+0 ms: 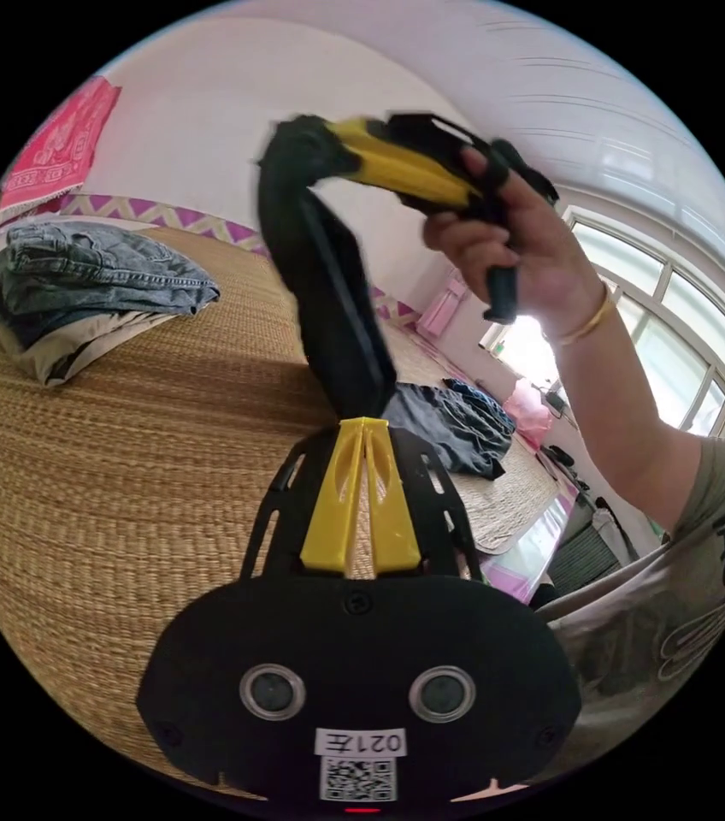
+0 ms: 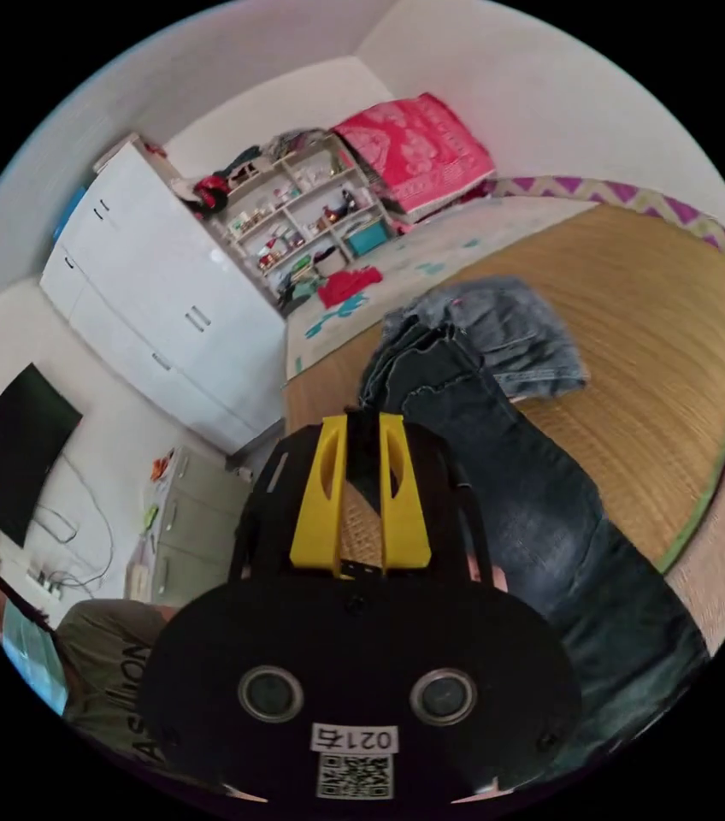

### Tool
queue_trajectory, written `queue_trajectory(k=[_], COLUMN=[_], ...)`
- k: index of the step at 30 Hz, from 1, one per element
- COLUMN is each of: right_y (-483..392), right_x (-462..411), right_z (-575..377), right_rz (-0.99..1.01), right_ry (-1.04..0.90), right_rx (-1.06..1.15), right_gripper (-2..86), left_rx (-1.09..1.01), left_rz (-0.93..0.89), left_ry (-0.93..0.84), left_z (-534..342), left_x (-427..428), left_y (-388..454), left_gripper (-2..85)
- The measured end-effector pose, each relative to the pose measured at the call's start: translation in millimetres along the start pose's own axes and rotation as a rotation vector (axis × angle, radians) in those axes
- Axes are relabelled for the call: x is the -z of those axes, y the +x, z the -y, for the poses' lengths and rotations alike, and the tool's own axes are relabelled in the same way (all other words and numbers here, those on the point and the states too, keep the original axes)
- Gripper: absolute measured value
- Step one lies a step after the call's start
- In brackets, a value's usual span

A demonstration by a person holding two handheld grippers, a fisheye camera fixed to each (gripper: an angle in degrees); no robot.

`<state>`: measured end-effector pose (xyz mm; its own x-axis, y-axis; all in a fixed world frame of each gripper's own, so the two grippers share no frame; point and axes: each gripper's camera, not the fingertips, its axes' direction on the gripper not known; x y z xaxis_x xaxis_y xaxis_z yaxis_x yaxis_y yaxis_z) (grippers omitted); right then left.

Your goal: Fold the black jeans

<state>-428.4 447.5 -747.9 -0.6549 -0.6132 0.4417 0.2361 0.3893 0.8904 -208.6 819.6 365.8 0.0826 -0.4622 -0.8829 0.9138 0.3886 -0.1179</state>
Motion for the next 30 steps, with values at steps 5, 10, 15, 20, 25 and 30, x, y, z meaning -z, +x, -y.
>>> queue_trajectory(k=[5,10,15,20,25,30], right_y=[14.1,-5.4,-53.7,-57.7,-36.5,-55.0], right_x=[-44.0,35.9,101.7,172.6,230.0,223.2], right_z=[-12.7,-97.9,-221.6,-351.7,-449.7,-498.7], right_rz=[0.164,-0.105,-0.626,-0.876,-0.736,-0.733], right_ry=[-0.069,-0.039,-0.064,-0.025,0.060,0.013], right_rx=[-0.097,0.014,0.157,0.007,-0.178,-0.197], right_gripper=[8.2,1.6,-0.5,0.3,0.9,-0.8], left_rx=[0.014,-0.040,-0.081,-0.131,-0.208,-0.165], left_rz=[0.002,0.040,0.139,0.259,0.252,0.110], left_ry=[-0.008,-0.022,-0.051,-0.036,-0.026,-0.092], left_z=[7.8,17.5,28.8,44.7,58.1,71.1], left_x=[4.4,7.8,5.6,2.1,-1.4,-17.7], left_y=[0.6,19.9,44.5,77.8,114.0,124.0], left_gripper=[-1.0,-1.0,-1.0,-1.0,-1.0,-1.0])
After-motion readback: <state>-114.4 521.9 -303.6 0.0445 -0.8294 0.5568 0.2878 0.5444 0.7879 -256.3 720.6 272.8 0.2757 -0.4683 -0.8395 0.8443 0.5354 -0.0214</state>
